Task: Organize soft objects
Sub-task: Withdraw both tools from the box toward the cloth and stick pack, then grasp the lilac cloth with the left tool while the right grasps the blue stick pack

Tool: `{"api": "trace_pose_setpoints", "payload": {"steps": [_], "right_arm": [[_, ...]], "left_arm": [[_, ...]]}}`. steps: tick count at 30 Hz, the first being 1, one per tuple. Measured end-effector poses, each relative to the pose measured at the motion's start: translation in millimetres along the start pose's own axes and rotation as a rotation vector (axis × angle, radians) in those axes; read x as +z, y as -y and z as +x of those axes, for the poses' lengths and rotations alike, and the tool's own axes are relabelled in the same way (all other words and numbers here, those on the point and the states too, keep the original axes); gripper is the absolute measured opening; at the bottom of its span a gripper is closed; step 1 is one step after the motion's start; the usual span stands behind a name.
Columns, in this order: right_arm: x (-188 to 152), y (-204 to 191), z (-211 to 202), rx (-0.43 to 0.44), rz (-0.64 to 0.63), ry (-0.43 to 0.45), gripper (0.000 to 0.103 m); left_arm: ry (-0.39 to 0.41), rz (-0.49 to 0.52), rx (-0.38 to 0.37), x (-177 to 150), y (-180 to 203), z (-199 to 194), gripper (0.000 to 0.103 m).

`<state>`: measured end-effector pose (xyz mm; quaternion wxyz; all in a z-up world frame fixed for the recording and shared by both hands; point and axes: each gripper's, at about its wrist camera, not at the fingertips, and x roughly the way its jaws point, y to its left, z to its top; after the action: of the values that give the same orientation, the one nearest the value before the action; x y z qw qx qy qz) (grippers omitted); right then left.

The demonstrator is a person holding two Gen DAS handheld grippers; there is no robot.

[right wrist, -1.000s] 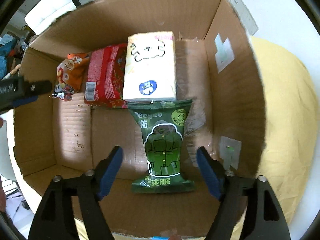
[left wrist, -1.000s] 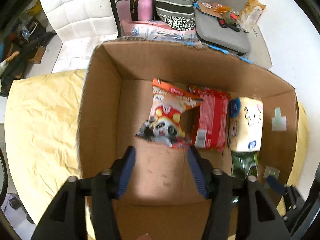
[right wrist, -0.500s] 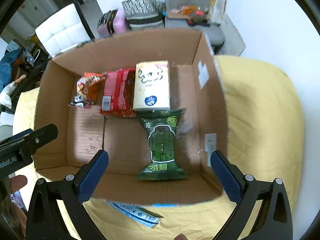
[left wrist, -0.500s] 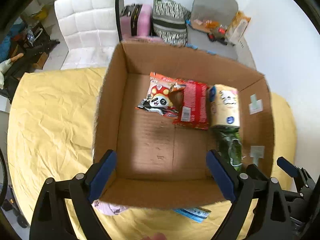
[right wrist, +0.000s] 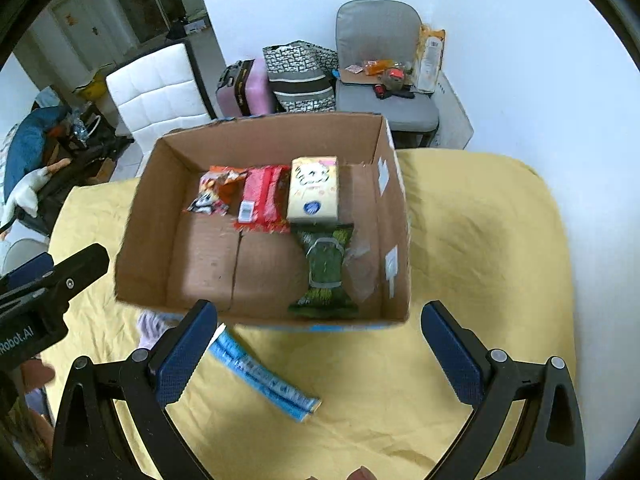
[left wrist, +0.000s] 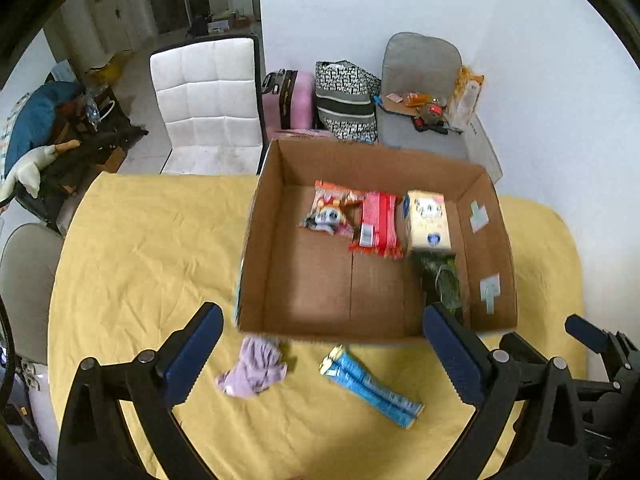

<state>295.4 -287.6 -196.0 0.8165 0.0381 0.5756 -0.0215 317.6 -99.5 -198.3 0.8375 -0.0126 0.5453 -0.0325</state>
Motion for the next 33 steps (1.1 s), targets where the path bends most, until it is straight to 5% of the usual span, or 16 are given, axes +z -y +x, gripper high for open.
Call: {"api": "trace_pose_setpoints", "payload": {"steps": [6,13,19,25,29,33], "right_arm": [[-38,-14,23,0.035,-0.052,-0.088,0.103],[-76,-42,115,0.046,-0.164,-0.277,0.103],[-98,-60,177,0.036,-0.194,-0.368,0.099],[-105,-64,203,0.014,-0.183,-0.397,0.082],[-108,-70,200,0.001,-0.202,-0.414,0.051],[-121,-63,197,0.002,-0.176,-0.462,0.042]], "left_arm": [[-0.043,-0.023,0.086,-46,-21,7,0.103],[-0.212,-0.122,0.157,-98,-67,56,0.103],[-0.295,-0.234,0.152,-112,-102,93,0.103],[-0.353,-0.281,0.084,-102,-115,136,0.102],[-0.382,-0.248,0.062,-95,-110,166,0.102],[-0.403,-0.178,0.053,-91,-100,191,0.102]]}}
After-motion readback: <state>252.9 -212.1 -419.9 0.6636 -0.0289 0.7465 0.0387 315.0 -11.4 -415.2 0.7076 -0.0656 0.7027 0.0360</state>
